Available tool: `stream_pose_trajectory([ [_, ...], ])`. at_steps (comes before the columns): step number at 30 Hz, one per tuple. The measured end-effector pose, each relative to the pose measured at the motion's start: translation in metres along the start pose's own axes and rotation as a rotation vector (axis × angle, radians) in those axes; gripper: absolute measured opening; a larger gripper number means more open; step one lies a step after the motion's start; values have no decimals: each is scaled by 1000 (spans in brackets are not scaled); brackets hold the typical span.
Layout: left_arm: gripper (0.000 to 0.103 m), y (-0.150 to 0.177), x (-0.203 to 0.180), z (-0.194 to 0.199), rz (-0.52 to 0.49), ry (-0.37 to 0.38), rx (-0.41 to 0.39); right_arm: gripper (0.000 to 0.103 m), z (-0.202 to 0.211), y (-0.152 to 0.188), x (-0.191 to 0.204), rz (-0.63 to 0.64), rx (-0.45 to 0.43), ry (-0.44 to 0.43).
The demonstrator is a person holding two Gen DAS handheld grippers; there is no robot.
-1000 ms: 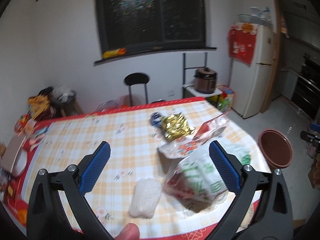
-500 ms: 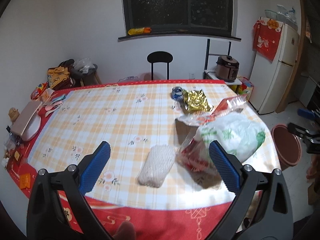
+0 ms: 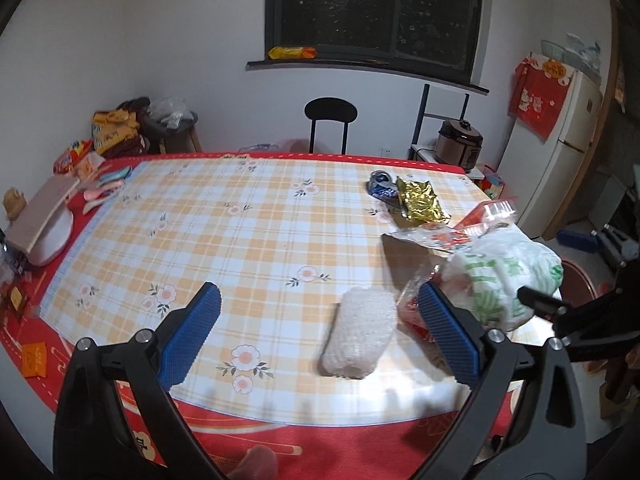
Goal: Collect trash
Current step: 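Grasp the white-and-green plastic bag with the right tool, then grasp the white bubble-wrap net with the left tool while the right tool holds the bag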
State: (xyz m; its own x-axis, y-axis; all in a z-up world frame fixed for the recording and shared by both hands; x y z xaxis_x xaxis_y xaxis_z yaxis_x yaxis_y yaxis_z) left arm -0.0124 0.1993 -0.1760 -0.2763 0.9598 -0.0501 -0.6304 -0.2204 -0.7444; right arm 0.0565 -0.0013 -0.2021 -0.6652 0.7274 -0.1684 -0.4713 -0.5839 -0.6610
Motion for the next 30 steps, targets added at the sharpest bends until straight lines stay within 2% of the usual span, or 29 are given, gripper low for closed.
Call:
stream_pose_trajectory([
  [6, 97, 7, 27, -15, 22, 26, 21, 98, -35, 4, 7, 84, 74, 202],
  [12, 97, 13, 42, -30, 22, 58, 44, 98, -62, 16, 7, 138, 177, 321],
  [16, 97, 15, 44, -37, 1, 84, 52, 98, -67, 20, 0, 78, 210, 358],
  [18, 97, 15, 44, -41, -10, 99, 58, 90, -66, 18, -2, 56, 210, 346],
  [19, 97, 15, 44, -42, -15, 105, 59, 79, -65, 18, -4, 43, 214, 339],
  [23, 96, 13, 42, -48, -38, 141, 62, 52, -54, 16, -13, -33, 199, 310],
  [25, 92, 13, 38, -51, -54, 167, 71, 44, -45, 13, -17, -68, 178, 292],
  [26, 86, 13, 36, -53, -62, 179, 77, 39, -38, 12, -20, -94, 164, 282],
  [28, 77, 13, 29, -58, -79, 209, 97, 35, -27, 11, -26, -137, 144, 268],
  [30, 73, 15, 22, -63, -91, 237, 113, 32, -12, 9, -35, -194, 107, 249],
])
Point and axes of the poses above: each gripper's, at about its wrist camera, not at the fingertips, and z roughly against the way its jaws point, x to its left, y to its underside, the point moved 6 cm from there along -z, roughly the way its jaws point
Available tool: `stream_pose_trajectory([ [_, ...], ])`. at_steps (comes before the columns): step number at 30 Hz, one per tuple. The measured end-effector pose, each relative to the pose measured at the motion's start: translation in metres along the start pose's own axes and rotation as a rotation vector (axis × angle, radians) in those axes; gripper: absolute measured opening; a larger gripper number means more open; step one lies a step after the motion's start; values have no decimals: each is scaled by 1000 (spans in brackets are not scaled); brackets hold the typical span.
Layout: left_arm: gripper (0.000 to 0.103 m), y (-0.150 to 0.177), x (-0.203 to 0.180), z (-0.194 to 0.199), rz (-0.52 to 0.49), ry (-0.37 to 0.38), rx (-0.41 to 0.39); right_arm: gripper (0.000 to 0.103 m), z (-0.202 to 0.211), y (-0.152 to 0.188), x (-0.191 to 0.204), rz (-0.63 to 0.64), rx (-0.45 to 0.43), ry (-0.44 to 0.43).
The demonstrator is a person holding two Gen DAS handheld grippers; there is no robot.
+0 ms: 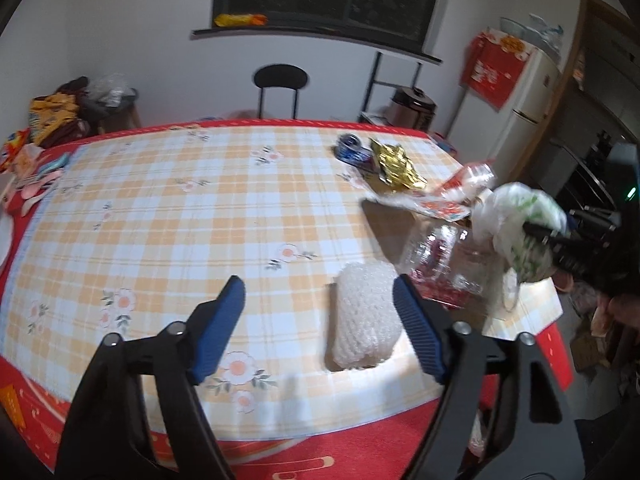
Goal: Collect trash
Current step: 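Grasp the white bubble-wrap net with the left tool while the right tool holds the bag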
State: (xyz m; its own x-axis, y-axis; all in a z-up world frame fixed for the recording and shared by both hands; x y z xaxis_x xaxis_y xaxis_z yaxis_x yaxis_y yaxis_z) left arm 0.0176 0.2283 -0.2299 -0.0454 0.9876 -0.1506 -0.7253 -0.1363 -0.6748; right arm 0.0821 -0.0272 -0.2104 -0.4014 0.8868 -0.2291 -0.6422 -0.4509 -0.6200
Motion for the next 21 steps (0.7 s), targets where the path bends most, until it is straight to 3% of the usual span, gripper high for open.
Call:
stream_pose_trajectory([
  [4, 68, 2, -20, -16, -49, 62, 35, 31, 29, -7, -22, -82, -77, -13],
  [9, 70, 14, -39, -45, -102, 81, 99, 31, 59, -7, -57, -193, -158, 41],
  [14, 79, 35, -56, -87, -192, 38, 177, 31, 66, 16, -81, -259, -151, 83],
  [21, 81, 59, -59, -130, -249, -6, 279, 31, 65, 48, -103, -339, -122, 106],
])
Point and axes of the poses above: each gripper's, at about its wrist camera, not at the fingertips, and z roughly against the way its jaws point, x to its left, y to its underside, the point moved 6 cm from there along -z, roughly the way its jaws point
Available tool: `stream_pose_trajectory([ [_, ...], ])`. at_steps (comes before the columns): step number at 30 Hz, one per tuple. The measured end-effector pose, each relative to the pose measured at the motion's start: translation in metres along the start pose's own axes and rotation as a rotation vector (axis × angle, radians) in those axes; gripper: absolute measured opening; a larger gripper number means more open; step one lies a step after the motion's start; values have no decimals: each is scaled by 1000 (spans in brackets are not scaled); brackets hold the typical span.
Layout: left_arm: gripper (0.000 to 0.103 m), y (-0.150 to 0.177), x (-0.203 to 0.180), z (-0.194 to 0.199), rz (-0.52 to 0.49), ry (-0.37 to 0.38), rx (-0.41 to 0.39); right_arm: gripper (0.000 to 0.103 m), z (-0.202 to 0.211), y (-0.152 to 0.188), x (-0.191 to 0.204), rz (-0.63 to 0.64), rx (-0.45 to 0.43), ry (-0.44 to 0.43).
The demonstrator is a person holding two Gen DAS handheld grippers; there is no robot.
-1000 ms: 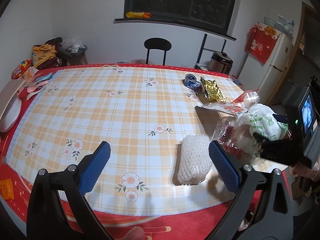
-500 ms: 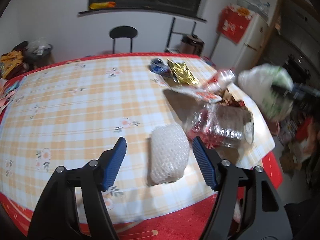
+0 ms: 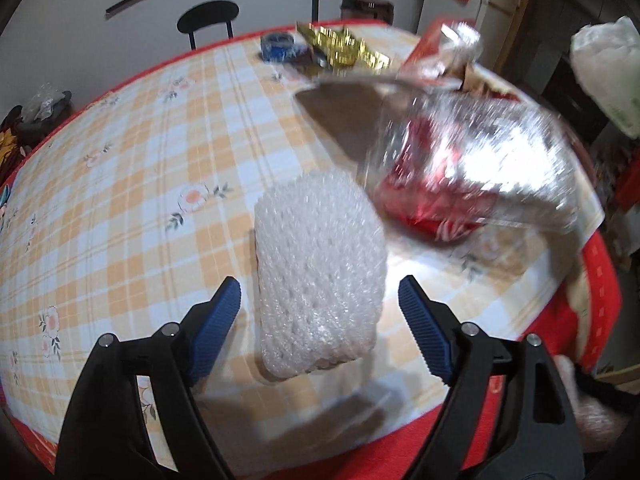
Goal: Collect trash
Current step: 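Grasp the white bubble-wrap net with the left tool while the right tool holds the bag, then carry the bag to the brown bin and open the right tool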
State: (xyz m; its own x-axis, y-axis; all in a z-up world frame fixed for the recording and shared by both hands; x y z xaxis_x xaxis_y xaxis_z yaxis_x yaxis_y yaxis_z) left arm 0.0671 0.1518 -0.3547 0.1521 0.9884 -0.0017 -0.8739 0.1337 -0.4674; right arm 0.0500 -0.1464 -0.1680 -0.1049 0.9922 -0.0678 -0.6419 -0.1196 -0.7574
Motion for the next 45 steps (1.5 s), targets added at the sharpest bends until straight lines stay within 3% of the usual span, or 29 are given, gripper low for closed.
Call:
stream_pose_trajectory([
  [3, 72, 3, 2, -10, -1, 1, 30, 31, 1, 6, -7, -13, -1, 10],
  [4, 55, 4, 3, -12, 5, 11, 42, 31, 1, 7, -9, -18, -1, 12],
  [8, 40, 2, 12, -4, 65, 40, 30, 31, -1, 9, -13, -34, -3, 13],
  [10, 38, 0, 19, 6, 88, 42, 5, 31, -3, 9, -11, -36, -4, 9],
  [19, 38, -24, 46, 73, 178, 30, -157, 31, -4, 4, -7, -39, -25, -12],
  [28, 38, -55, 31, 123, 170, 94, -293, 31, 9, 3, -22, -25, -50, 41],
  [36, 38, -87, -18, 139, 75, 94, -309, 31, 23, 3, -77, -75, -94, 81],
  [45, 38, -129, -116, 143, 20, 125, -324, 31, 5, 22, -169, -126, -49, 58],
])
Point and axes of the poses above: each gripper's, at about its wrist camera, not at the fingertips, and z roughly against the way its jaws point, x to its left, y to its underside, the point moved 6 cm from there along -z, roughly the way its jaws point
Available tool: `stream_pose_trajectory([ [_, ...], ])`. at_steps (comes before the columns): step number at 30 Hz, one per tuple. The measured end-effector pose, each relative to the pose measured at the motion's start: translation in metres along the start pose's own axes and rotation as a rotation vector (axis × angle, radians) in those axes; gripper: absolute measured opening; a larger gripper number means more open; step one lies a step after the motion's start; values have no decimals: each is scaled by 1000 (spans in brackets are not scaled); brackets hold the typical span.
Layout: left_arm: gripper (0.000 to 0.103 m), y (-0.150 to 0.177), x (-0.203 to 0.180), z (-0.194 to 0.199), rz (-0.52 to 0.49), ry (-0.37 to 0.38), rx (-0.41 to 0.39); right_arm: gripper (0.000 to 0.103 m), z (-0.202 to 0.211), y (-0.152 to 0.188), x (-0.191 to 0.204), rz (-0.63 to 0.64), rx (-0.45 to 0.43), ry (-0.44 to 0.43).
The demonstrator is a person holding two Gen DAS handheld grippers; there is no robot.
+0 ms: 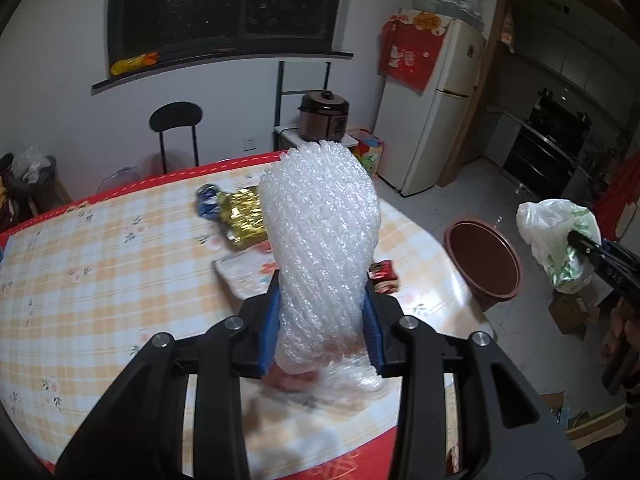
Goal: Collect trash
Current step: 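Carry the bag to the brown bin and open the right tool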
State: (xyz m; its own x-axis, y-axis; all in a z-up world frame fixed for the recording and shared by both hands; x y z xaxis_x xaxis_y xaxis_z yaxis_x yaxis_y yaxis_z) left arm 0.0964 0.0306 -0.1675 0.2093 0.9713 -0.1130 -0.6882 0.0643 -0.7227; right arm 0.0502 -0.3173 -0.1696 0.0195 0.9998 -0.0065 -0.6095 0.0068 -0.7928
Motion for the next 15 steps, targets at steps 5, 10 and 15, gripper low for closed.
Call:
stream_pose_trajectory([
  [5, 38, -18, -57, -13, -14, -9, -5, 31, -20, 5, -56, -32, 20, -15],
  [10, 38, -33, -90, -20, -13, -63, -16, 31, -61, 8, -119, -72, 58, -23],
  [15, 38, -41, -115, -19, 8, -121, -25, 31, -113, 15, -167, -124, 122, -40],
])
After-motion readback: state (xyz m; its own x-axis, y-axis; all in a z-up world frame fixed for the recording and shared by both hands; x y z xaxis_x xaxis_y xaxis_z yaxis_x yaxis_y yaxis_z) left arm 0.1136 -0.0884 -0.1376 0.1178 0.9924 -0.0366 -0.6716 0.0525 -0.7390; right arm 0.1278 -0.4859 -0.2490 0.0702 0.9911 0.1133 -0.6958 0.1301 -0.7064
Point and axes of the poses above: each gripper's, at about its wrist camera, not at the fingertips, and z roughly against the way its jaws point, x to its left, y to its underside, the point moved 6 cm from there along -z, roughly the way its jaws point
